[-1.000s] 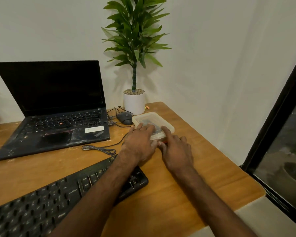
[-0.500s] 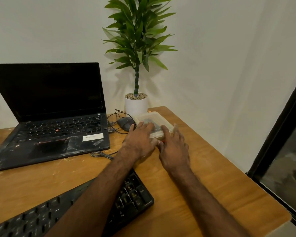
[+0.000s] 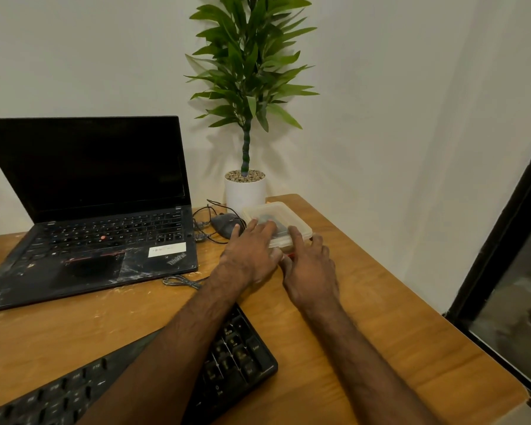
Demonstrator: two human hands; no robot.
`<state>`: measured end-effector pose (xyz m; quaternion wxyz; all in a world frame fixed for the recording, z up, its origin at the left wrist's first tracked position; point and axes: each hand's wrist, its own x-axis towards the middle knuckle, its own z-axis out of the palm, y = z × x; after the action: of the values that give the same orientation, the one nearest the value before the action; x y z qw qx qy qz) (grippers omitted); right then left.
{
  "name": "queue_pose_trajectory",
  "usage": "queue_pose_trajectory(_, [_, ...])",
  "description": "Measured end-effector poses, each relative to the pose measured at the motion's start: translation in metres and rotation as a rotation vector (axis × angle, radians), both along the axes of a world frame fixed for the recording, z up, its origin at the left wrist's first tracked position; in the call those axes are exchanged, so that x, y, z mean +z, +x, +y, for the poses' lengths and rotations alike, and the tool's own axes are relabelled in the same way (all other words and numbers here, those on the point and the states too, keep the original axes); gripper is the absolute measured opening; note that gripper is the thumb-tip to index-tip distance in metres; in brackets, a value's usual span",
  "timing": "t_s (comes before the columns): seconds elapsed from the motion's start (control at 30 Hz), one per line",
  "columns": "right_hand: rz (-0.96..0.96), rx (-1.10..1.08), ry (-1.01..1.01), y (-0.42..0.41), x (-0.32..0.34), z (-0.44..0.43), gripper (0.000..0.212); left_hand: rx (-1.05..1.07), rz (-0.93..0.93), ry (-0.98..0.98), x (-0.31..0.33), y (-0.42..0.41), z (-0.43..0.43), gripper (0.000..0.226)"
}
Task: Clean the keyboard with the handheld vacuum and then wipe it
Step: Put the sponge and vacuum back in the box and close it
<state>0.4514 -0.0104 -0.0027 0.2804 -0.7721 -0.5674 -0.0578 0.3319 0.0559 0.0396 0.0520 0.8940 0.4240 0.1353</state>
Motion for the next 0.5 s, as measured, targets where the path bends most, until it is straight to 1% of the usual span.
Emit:
queue_pose_trajectory(0.07, [0.01, 0.004, -0.016, 0.001, -0.001, 0.001, 0.063, 0.002, 0.007, 0.001, -0.001, 0.001, 0.001, 0.041])
queue_pose_trajectory(0.2, [0.084, 0.013, -0.021, -0.001, 0.002, -0.003, 0.076, 0.011, 0.069, 0.049, -0.002, 0.001, -0.001, 0.045])
queue_pose_trajectory(0.27, [0.04, -0.004, 0.004, -0.004, 0.003, -0.006, 0.081, 0.03, 0.145, 0.104, -0.003, 0.001, -0.007, 0.052])
queue_pose_trajectory(0.37, [-0.032, 0.017, 0.035, -0.008, 0.004, -0.012, 0.082, 0.061, 0.278, 0.212, -0.004, -0.002, -0.022, 0.06])
queue_pose_trajectory(0.43, [-0.05, 0.027, 0.052, -0.011, 0.006, -0.018, 0.081, 0.06, 0.305, 0.285, -0.003, -0.008, -0.035, 0.064])
queue_pose_trajectory(0.5, [-0.024, 0.028, 0.116, -0.019, 0.009, -0.027, 0.079, 0.053, 0.297, 0.31, 0.001, -0.019, -0.054, 0.069])
